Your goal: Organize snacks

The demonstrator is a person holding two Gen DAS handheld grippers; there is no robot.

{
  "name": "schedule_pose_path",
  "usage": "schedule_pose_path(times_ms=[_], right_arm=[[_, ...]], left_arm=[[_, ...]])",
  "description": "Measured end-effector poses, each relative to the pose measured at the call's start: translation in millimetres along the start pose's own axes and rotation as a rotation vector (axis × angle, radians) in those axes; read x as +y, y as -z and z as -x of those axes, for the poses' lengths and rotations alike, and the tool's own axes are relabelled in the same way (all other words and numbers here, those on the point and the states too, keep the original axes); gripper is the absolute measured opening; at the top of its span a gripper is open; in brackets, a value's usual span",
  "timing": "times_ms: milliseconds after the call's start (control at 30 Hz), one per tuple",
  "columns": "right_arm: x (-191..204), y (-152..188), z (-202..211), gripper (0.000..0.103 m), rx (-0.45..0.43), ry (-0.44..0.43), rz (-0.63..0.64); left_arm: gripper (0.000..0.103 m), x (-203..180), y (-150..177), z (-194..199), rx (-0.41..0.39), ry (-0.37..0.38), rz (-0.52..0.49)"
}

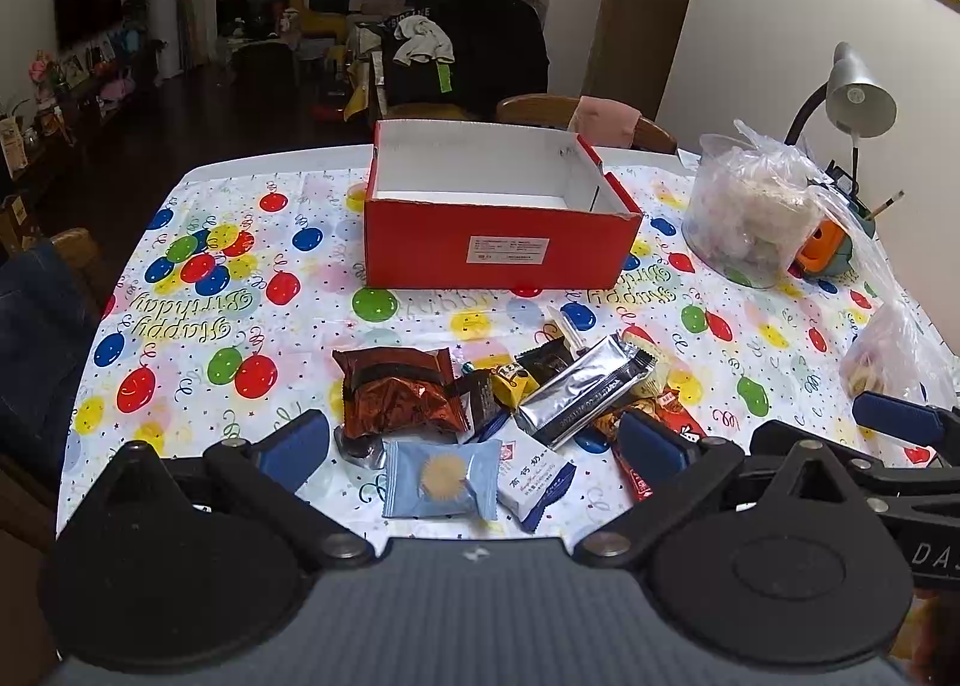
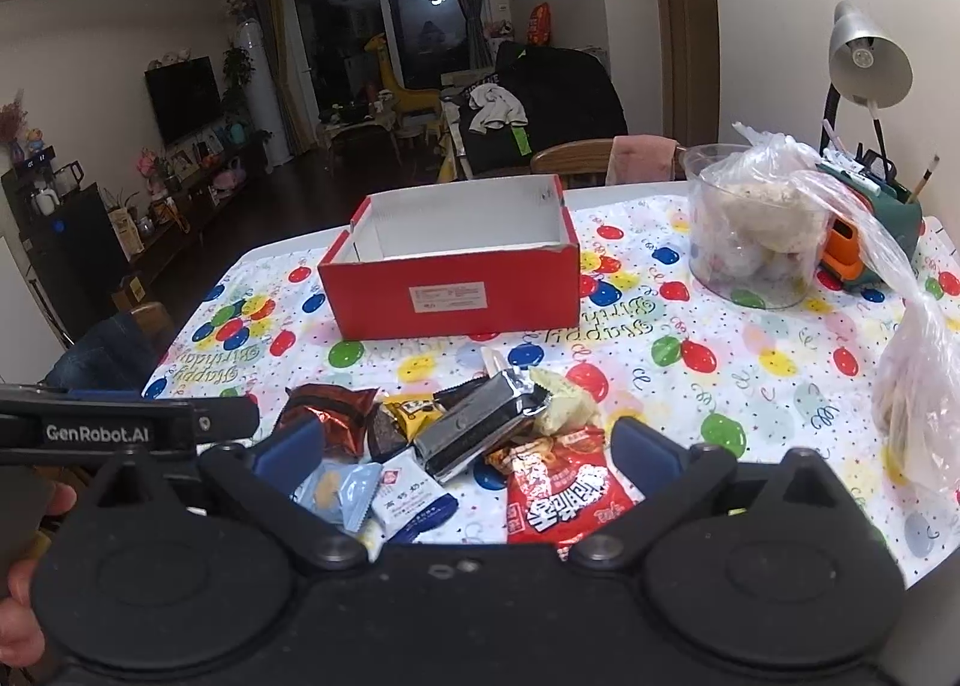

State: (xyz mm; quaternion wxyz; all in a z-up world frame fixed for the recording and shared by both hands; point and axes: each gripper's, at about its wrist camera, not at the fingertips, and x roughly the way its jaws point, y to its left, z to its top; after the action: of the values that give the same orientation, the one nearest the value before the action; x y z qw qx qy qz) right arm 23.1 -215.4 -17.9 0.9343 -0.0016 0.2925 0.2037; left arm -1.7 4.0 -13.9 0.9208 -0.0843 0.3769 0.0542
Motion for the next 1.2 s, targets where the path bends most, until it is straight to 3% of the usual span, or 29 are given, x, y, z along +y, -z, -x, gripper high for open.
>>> schedule_pose_path(times_ms=[1200], right_arm=[[13.2, 1.9, 6.0, 0.102, -0.027, -0.015, 0.012]], left_arm=[[0.103, -2.3, -0.1, 0.4, -0.004, 0.001, 0.000]])
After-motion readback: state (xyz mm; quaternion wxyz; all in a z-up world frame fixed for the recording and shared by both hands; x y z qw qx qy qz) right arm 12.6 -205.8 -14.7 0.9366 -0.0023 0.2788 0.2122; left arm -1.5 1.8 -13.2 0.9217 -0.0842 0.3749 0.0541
